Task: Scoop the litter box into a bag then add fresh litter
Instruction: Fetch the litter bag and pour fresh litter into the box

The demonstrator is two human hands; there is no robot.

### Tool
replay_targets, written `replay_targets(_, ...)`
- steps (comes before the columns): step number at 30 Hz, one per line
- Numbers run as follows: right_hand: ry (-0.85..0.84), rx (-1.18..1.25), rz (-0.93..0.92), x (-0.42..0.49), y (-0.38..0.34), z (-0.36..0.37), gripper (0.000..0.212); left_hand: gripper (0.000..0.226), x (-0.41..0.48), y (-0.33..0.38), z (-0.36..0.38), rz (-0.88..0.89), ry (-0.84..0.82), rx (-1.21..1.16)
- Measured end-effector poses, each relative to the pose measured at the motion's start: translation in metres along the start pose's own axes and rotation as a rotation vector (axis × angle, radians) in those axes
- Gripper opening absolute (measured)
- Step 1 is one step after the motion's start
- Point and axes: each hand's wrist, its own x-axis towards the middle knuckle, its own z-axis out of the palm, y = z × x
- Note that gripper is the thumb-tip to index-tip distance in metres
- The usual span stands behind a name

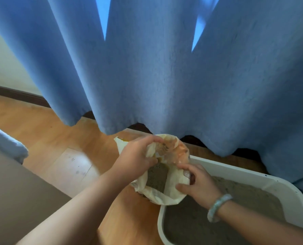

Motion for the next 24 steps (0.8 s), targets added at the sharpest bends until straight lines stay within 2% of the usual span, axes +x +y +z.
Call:
replay_targets(7, -0.027, -0.022, 0.032, 0.015, 0.004, 0.015, 0.053, 0.059, 0.0, -0.032, 0.004, -0.045, 0.034, -0.012)
replay_targets(12, -0.125, -0.112, 0.044, 0.033, -0.014, 0.026, 0.064, 0.079, -0.004, -0.058, -0.002, -0.148, 0.094, -0.095)
replay_targets(17, -0.107, -0.313, 0.024, 0.056, -0.039, 0.04, 0.049, 0.069, -0.007, -0.086, 0.0, -0.361, 0.128, -0.217)
replay_targets(20, 0.062, -0.421, -0.107, 0.07, -0.052, 0.047, 0.04, 0.059, -0.007, -0.094, 0.0, -0.398, 0.143, -0.267)
replay_targets(22, 0.143, -0.345, -0.233, 0.079, -0.062, 0.053, 0.03, 0.056, -0.006, -0.098, 0.001, -0.427, 0.146, -0.328)
replay_targets(24, 0.06, -0.122, -0.253, 0.084, -0.073, 0.063, 0.028, 0.053, -0.008, -0.1, 0.0, -0.437, 0.149, -0.379)
